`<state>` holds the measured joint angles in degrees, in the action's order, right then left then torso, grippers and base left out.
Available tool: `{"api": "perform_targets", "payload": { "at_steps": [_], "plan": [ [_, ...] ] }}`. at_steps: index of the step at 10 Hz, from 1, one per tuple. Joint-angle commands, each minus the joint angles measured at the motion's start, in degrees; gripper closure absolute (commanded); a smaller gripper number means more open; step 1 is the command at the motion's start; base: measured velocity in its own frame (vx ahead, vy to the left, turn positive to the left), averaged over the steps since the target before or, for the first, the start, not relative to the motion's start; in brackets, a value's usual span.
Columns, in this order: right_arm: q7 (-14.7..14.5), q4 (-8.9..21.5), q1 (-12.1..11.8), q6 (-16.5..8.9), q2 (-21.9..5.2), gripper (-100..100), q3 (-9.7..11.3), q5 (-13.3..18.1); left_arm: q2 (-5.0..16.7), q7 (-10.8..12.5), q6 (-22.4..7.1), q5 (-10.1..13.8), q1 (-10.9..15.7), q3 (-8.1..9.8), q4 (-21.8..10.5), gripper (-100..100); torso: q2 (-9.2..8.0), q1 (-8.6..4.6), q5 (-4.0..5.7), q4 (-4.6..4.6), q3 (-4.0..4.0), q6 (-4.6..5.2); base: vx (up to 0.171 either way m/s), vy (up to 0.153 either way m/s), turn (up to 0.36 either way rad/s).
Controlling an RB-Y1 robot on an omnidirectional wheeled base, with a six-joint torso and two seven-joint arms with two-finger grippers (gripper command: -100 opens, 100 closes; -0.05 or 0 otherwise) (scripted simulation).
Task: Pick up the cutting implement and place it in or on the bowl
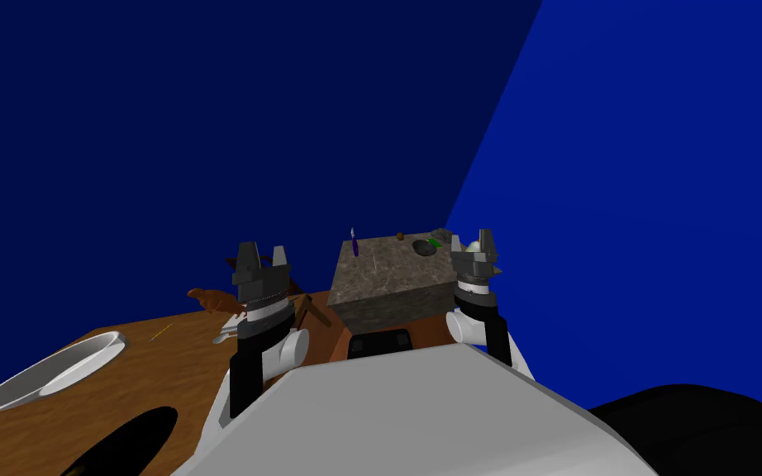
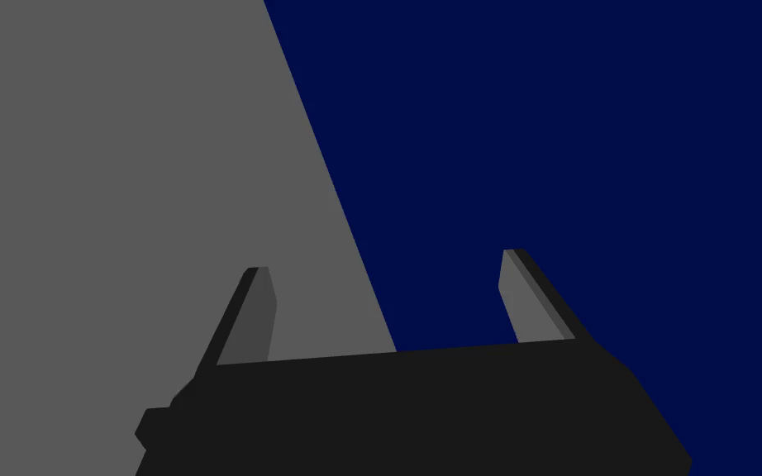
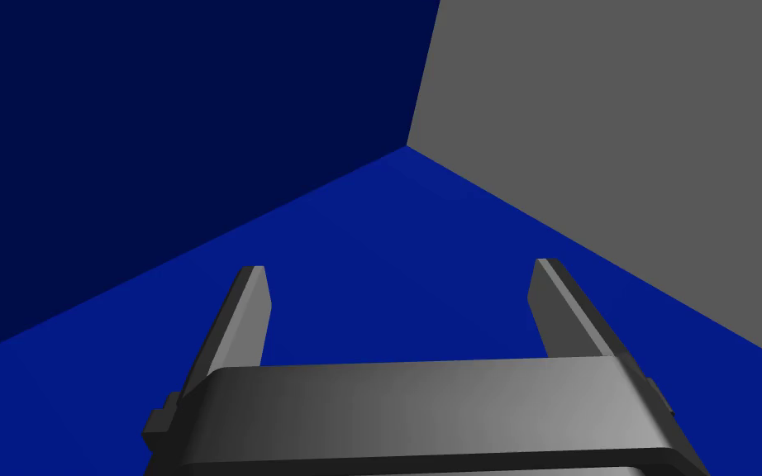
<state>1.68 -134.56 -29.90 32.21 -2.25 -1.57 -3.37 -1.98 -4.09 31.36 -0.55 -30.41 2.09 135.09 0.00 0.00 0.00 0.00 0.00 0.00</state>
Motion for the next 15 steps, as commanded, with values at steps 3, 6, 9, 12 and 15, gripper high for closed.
{"api": "perform_targets", "payload": {
  "at_steps": [3,6,9,12,15],
  "plan": [
    [0.0,0.0,0.0,0.0,0.0,0,0.0,0.0,5.8,0.0,-1.1,0.1,1.0,-0.19,0.5,-100,-0.08,-0.21,0.04,0.02,-0.04,0.01,-0.023,-0.059,-0.034],
    [0.0,0.0,0.0,0.0,0.0,0,0.0,0.0,9.9,0.0,-2.4,0.1,2.0,-0.42,0.5,-100,-0.05,-0.42,0.1,0.01,-0.03,0.02,-0.011,-0.097,-0.06],
    [0.0,0.0,0.0,0.0,0.0,0,0.0,0.0,15.6,-0.1,-5.5,0.3,4.1,-0.86,-0.1,-100,0.01,-0.35,0.08,0.0,0.01,0.02,-0.004,-0.101,-0.111],
    [0.0,0.0,0.0,0.0,0.0,0,0.0,0.0,20.0,-0.2,-8.3,0.4,5.8,-1.14,-1.2,-100,-0.02,-0.38,0.09,0.01,-0.01,0.02,-0.003,-0.104,-0.1],
    [0.0,0.0,0.0,0.0,0.0,0,0.0,0.0,24.5,-0.2,-11.7,0.5,7.6,-1.54,-3.0,-100,-0.01,-0.46,0.1,0.0,0.0,0.02,-0.003,-0.106,-0.125]
  ]
}}
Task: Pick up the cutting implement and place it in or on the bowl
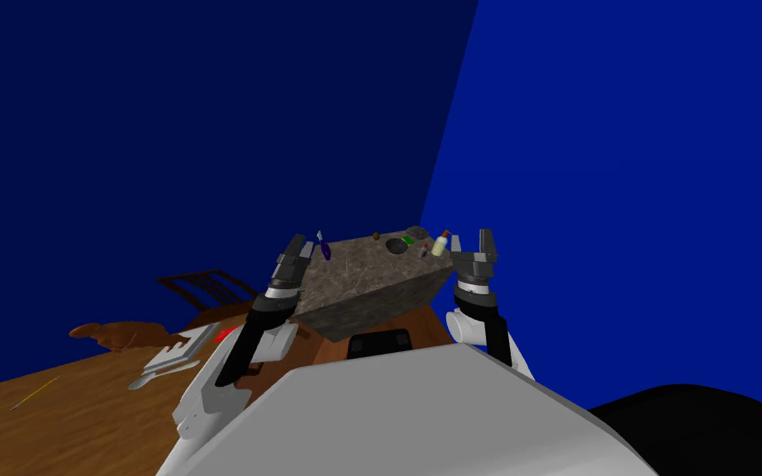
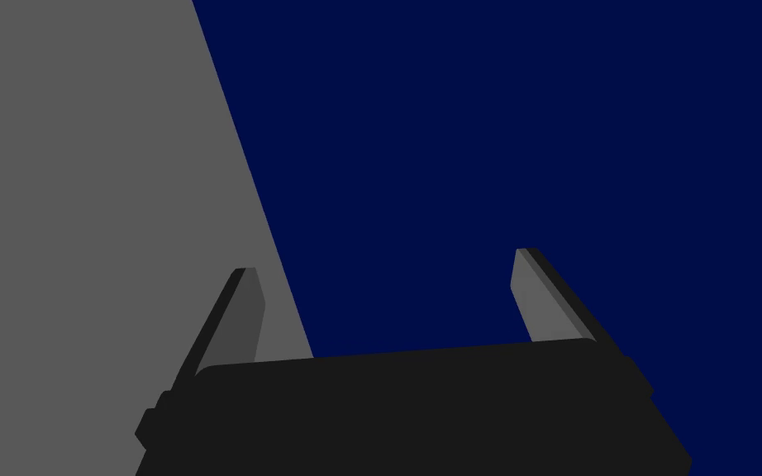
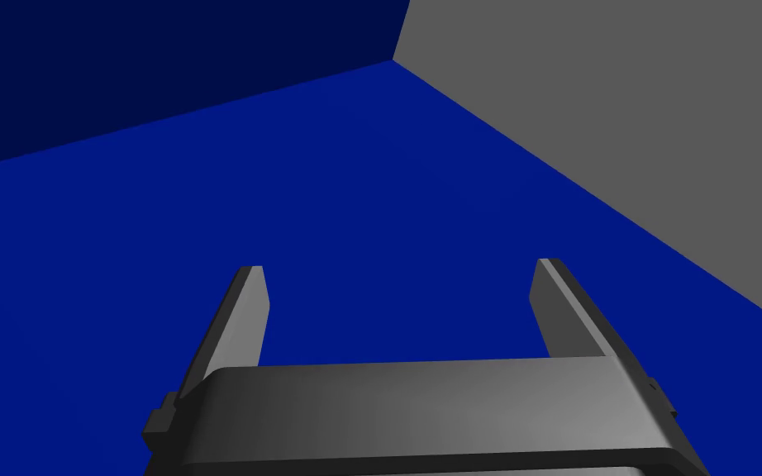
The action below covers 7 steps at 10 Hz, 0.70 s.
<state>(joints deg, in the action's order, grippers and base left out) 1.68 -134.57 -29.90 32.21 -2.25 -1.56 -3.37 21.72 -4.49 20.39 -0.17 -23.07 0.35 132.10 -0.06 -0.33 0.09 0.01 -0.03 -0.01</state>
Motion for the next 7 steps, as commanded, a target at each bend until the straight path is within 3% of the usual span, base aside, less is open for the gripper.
{"api": "perform_targets", "payload": {
  "at_steps": [1,7],
  "plan": [
    [0.0,0.0,0.0,0.0,0.0,0,0.0,0.0,2.8,0.1,-2.6,0.3,1.1,-0.07,-1.0,-100,0.0,0.0,0.0,0.0,0.0,0.0,-0.012,-0.072,-0.112],
    [0.0,0.0,0.0,0.0,0.0,0,0.0,0.0,10.8,0.0,-11.1,0.9,4.2,-1.81,-6.7,-100,0.05,0.15,-0.04,-0.01,0.03,-0.02,0.0,-0.065,-0.133]
  ]
}}
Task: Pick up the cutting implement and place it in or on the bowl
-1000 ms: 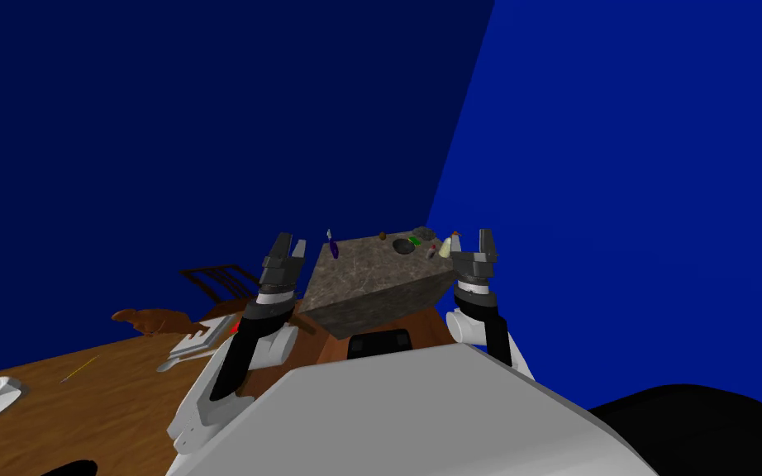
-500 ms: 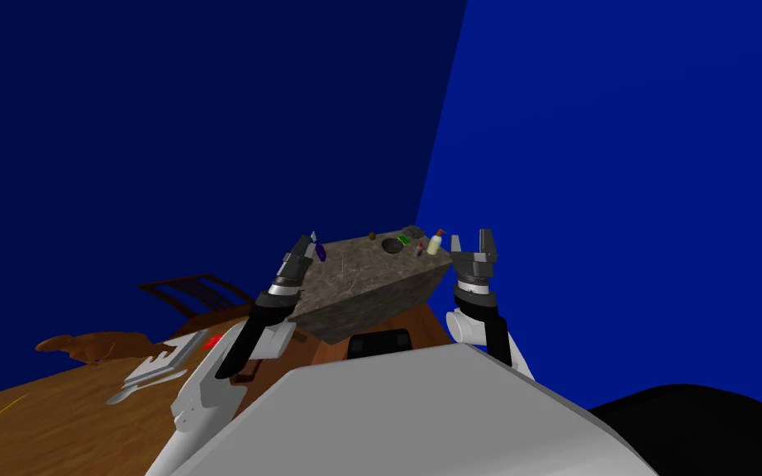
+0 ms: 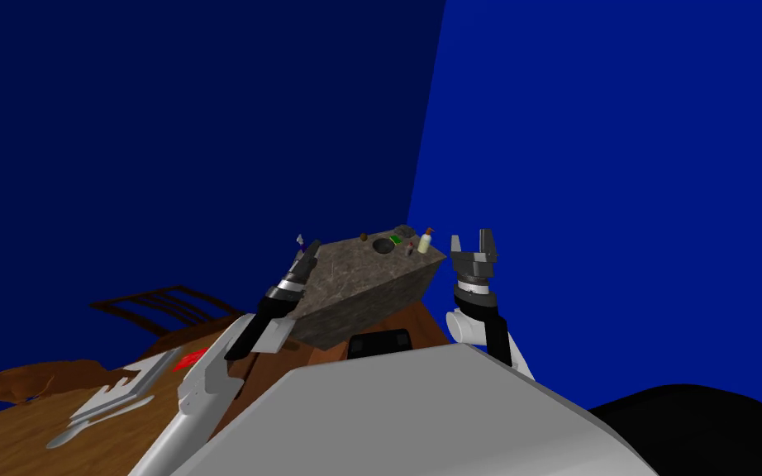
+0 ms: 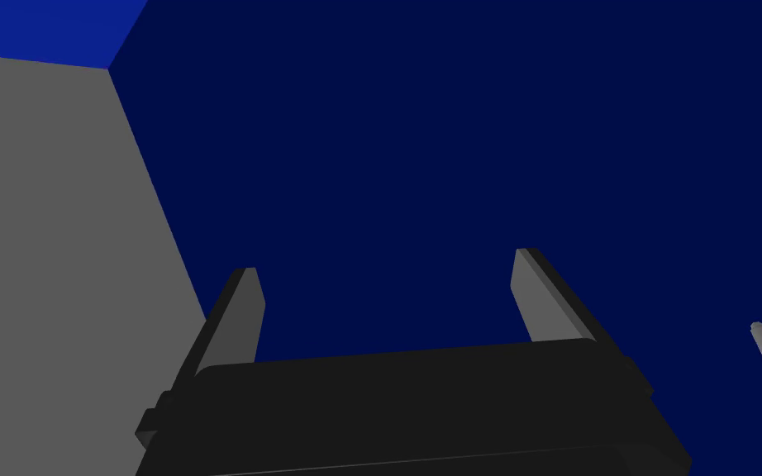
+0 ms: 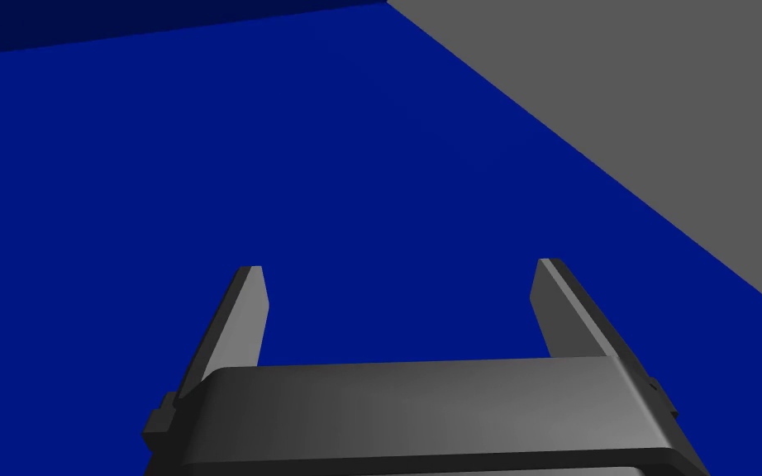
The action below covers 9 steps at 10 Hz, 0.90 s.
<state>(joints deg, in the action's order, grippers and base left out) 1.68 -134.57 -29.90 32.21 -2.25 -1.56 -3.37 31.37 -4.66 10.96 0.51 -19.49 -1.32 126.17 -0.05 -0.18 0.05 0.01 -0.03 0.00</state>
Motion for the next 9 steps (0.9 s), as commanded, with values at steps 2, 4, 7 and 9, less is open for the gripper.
{"api": "perform_targets", "payload": {
  "at_steps": [2,4,7,9],
  "plan": [
    [0.0,0.0,0.0,0.0,0.0,0,0.0,0.0,3.1,0.1,-4.0,0.4,1.2,-0.79,-2.5,-100,-0.02,0.06,-0.01,0.01,-0.01,-0.03,-0.001,-0.038,-0.096],
    [0.0,0.0,0.0,0.0,0.0,0,0.0,0.0,5.1,0.1,-6.1,0.7,1.8,-1.53,-4.3,-100,-0.02,0.07,-0.01,0.01,-0.01,-0.03,-0.002,-0.038,-0.12],
    [0.0,0.0,0.0,0.0,0.0,0,0.0,0.0,7.1,0.1,-8.7,1.0,2.3,-2.35,-6.3,-100,-0.02,0.04,-0.01,0.0,-0.01,-0.01,-0.001,-0.039,-0.089],
    [0.0,0.0,0.0,0.0,0.0,0,0.0,0.0,10.9,0.1,-12.6,1.7,3.2,-4.16,-10.2,-100,-0.01,0.03,-0.01,0.01,-0.01,-0.01,0.01,-0.058,-0.211]
  ]
}}
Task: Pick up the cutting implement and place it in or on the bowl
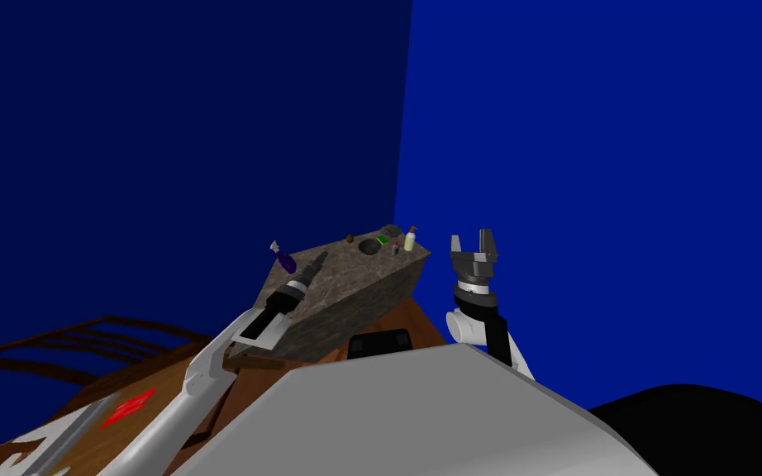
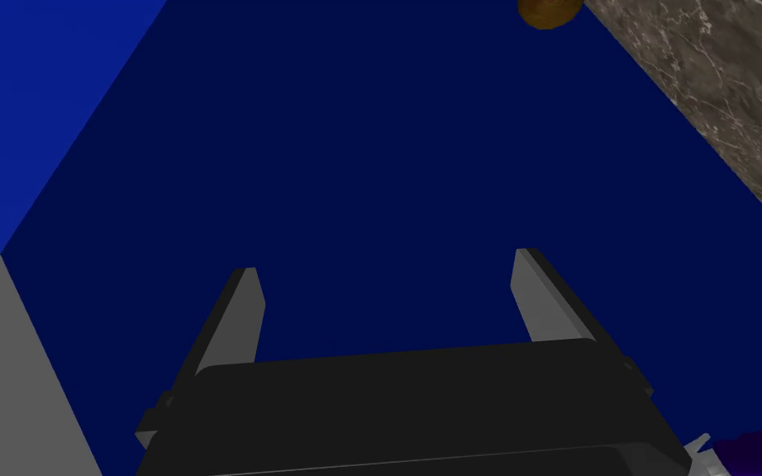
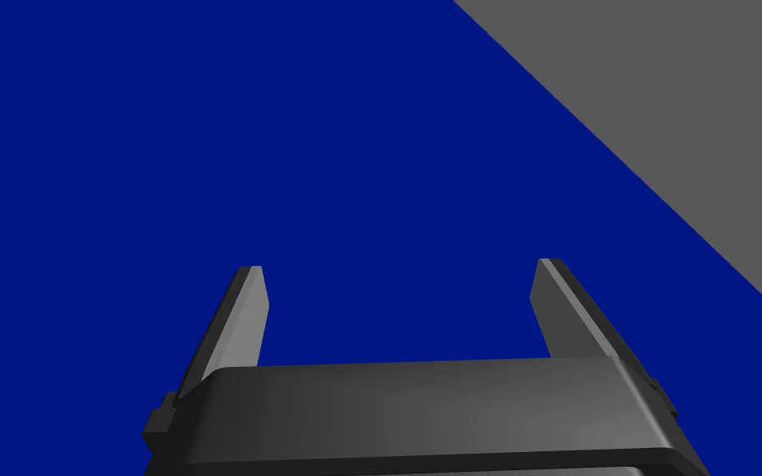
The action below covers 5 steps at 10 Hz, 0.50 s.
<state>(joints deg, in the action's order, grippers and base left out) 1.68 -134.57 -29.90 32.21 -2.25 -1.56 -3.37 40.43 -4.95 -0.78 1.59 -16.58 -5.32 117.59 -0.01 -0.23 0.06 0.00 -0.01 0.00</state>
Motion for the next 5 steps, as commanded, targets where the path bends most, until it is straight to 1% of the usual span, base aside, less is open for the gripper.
{"api": "perform_targets", "payload": {
  "at_steps": [1,2,3,4,5],
  "plan": [
    [0.0,0.0,0.0,0.0,0.0,0,0.0,0.0,2.0,0.3,-1.7,0.6,0.3,-0.16,-1.8,-100,0.0,0.0,0.0,0.0,0.0,0.0,0.019,-0.051,-0.071],
    [0.0,0.0,0.0,0.0,0.0,0,0.0,0.0,4.1,0.3,-4.0,0.9,0.8,-1.09,-4.0,-100,0.0,0.07,0.0,0.0,0.0,-0.05,0.015,-0.053,-0.127],
    [0.0,0.0,0.0,0.0,0.0,0,0.0,0.0,5.9,0.3,-5.9,1.3,1.2,-2.01,-5.4,-100,0.0,0.07,-0.01,0.0,0.0,-0.02,0.008,-0.075,-0.263],
    [0.0,0.0,0.0,0.0,0.0,0,0.0,0.0,6.1,0.3,-6.3,1.3,1.2,-2.01,-6.2,-100,-0.03,0.0,0.01,0.01,-0.01,-0.01,0.008,-0.053,-0.089],
    [0.0,0.0,0.0,0.0,0.0,0,0.0,0.0,8.1,0.3,-8.6,1.6,1.7,-2.92,-8.0,-100,-0.04,0.05,-0.01,0.01,-0.02,-0.06,0.017,-0.057,-0.136]
  ]
}}
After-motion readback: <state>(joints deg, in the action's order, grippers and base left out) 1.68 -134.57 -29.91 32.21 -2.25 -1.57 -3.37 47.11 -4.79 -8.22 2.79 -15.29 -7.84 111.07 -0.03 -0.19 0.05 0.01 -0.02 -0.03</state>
